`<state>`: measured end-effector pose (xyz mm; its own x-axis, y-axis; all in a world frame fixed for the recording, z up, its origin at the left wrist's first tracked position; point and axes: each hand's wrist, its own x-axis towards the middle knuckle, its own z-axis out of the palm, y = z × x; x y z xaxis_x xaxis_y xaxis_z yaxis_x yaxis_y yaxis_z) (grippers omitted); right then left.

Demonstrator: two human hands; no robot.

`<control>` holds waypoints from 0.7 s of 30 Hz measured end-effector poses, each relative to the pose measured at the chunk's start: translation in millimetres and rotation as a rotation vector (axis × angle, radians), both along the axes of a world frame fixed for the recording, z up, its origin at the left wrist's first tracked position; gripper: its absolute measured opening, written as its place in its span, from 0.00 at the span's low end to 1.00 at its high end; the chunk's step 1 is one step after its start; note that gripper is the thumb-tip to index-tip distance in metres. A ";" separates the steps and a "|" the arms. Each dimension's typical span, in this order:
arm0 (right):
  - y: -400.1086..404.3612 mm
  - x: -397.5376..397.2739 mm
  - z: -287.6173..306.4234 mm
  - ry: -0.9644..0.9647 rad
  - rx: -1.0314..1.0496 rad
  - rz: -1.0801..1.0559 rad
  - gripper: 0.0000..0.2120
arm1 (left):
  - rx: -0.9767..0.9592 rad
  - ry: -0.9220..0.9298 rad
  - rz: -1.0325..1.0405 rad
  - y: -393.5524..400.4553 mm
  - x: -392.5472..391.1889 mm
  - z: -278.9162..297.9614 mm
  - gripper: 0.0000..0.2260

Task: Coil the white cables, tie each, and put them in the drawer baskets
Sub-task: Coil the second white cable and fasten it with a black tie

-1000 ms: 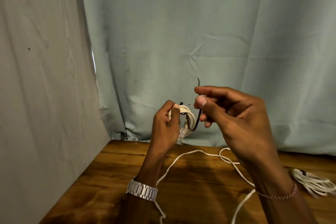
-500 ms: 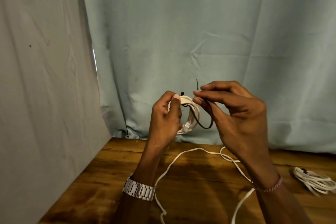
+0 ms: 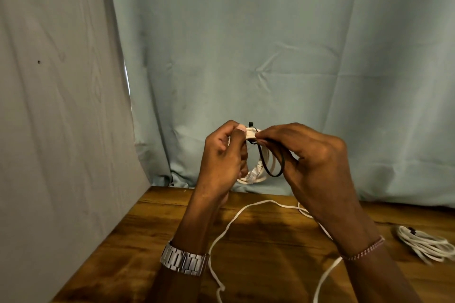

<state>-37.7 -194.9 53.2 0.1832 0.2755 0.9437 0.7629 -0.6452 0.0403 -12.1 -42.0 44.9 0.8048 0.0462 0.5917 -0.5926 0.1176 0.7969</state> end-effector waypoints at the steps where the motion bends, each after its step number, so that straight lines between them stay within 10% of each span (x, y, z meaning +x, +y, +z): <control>1: -0.2 0.2 0.0 -0.002 -0.009 -0.009 0.10 | 0.013 -0.006 0.007 -0.4 -0.4 0.3 0.12; 21: -0.8 -1.1 -0.5 -0.006 -0.017 -0.078 0.10 | 0.130 -0.065 0.070 -0.3 -1.7 -0.4 0.11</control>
<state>-38.8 -195.7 52.7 0.1990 0.2766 0.9402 0.7102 -0.7018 0.0562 -13.8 -42.3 44.5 0.7622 0.0209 0.6470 -0.6464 -0.0274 0.7625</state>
